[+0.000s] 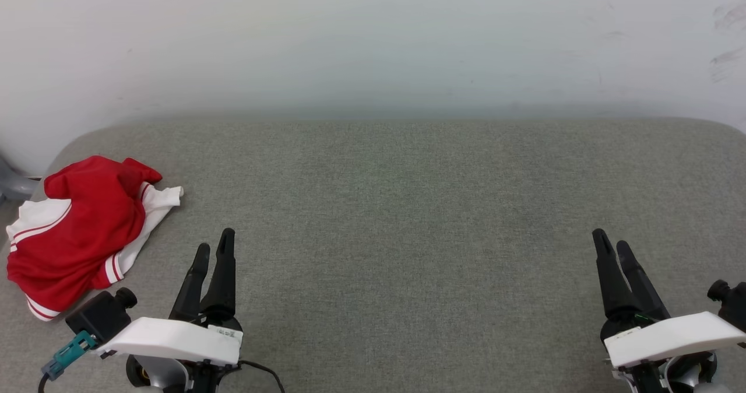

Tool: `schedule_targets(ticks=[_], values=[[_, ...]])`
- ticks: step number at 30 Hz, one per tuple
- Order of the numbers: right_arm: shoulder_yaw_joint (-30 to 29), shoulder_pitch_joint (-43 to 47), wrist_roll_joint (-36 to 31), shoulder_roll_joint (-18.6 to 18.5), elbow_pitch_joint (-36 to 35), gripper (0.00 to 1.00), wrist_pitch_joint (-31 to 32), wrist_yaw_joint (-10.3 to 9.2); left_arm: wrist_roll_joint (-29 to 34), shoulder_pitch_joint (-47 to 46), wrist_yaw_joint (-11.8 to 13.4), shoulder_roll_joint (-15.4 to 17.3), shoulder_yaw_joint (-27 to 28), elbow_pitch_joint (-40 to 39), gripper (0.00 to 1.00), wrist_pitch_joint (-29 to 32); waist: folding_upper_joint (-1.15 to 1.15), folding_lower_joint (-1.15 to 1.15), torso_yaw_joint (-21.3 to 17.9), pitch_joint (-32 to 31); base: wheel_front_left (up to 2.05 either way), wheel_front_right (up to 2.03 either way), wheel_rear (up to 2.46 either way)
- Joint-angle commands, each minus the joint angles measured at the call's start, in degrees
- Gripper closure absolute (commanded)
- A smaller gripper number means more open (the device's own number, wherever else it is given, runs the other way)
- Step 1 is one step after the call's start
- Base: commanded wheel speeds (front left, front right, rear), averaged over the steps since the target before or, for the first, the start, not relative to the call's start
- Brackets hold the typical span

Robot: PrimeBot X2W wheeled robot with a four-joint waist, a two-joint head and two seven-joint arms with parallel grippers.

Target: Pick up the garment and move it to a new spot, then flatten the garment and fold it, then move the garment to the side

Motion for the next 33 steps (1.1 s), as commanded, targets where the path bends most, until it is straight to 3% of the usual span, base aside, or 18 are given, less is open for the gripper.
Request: schedule_targets(ticks=[1, 16, 33], values=[[0.4, -0.1, -3.1, 0.0, -1.6, 0.0, 0.1, -0.01, 2.9, 0.1, -0.1, 0.7, -0.2, -1.1, 0.0, -0.6, 0.0, 0.0, 0.0, 0.0, 0.0, 0.0, 0.0], [0.0, 1.6, -17.5, 0.1, -5.1, 0.0, 1.4, -0.01, 16.8, 1.2, 0.2, 1.6, -1.8, -1.9, 0.0, -3.3, 0.0, 0.0, 0.4, -0.4, 0.0, 0.0, 0.0], [-1.2, 2.9, -28.0, 0.1, -7.0, 0.0, 2.3, -0.01, 27.1, 1.7, 1.2, 2.6, -3.3, -1.3, 0.0, -5.7, 0.0, 0.0, 0.5, -0.4, 0.0, 0.0, 0.0]])
